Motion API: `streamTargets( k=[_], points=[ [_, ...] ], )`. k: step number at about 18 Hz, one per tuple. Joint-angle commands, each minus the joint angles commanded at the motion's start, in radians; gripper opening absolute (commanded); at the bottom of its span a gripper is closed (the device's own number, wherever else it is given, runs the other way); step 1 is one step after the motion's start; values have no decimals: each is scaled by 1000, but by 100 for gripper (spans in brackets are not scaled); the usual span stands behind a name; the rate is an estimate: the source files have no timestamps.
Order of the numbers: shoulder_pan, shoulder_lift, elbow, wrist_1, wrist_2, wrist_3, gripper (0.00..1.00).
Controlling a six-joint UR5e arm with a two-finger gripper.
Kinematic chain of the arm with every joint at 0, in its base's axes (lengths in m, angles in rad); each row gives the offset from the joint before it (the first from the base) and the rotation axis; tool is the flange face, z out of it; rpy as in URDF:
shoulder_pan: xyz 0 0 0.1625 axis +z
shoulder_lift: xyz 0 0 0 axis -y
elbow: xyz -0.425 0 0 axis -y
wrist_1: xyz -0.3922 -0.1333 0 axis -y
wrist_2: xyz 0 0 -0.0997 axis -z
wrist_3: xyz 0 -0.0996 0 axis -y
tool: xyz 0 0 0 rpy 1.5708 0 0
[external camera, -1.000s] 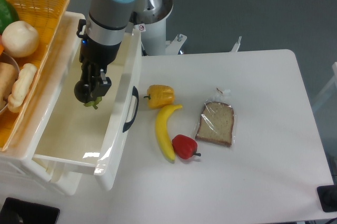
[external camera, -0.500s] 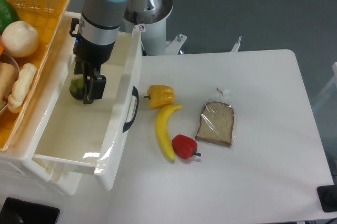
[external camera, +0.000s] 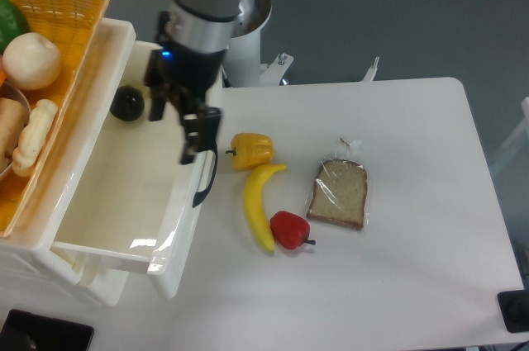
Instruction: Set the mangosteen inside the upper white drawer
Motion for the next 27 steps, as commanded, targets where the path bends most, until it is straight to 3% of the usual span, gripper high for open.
streamTargets(
  k=[4, 12, 15, 17, 21, 24, 27],
  points=[
    [138, -38, -54, 3, 5, 9, 100],
    [238, -213, -48, 6, 44, 24, 100],
    [226, -254, -26, 8, 259, 40, 100],
    [188, -303, 9, 17, 325, 40, 100],
    [160, -362, 55, 21, 357, 84, 100],
    [160, -371, 58, 21, 373, 210, 100],
    [160, -377, 57, 41, 377, 226, 100]
  ],
)
